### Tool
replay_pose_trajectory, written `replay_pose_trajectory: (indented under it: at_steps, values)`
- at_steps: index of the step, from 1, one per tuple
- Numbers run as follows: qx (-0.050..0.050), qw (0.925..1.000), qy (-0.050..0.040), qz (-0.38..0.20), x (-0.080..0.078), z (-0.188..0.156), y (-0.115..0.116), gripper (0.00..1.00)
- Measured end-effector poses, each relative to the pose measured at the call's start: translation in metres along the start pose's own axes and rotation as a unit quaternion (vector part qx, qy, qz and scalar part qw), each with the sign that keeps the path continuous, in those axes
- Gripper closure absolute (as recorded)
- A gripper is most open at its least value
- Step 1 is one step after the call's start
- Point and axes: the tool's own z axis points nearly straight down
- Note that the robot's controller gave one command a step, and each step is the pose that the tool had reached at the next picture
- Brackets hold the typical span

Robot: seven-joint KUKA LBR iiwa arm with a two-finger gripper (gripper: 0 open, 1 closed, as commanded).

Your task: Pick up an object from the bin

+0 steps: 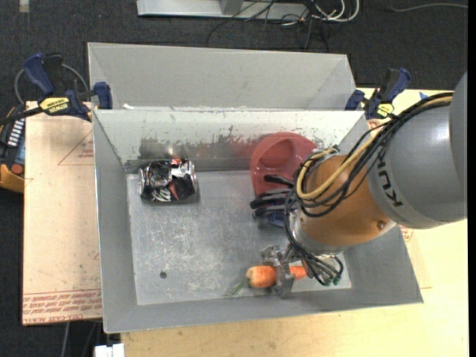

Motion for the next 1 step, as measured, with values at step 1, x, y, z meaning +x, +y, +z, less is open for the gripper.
replay_pose_trajectory:
  at_steps: [1]
  values:
    - [0.0,1.0,0.0,0.0,0.0,0.0,0.0,1.0]
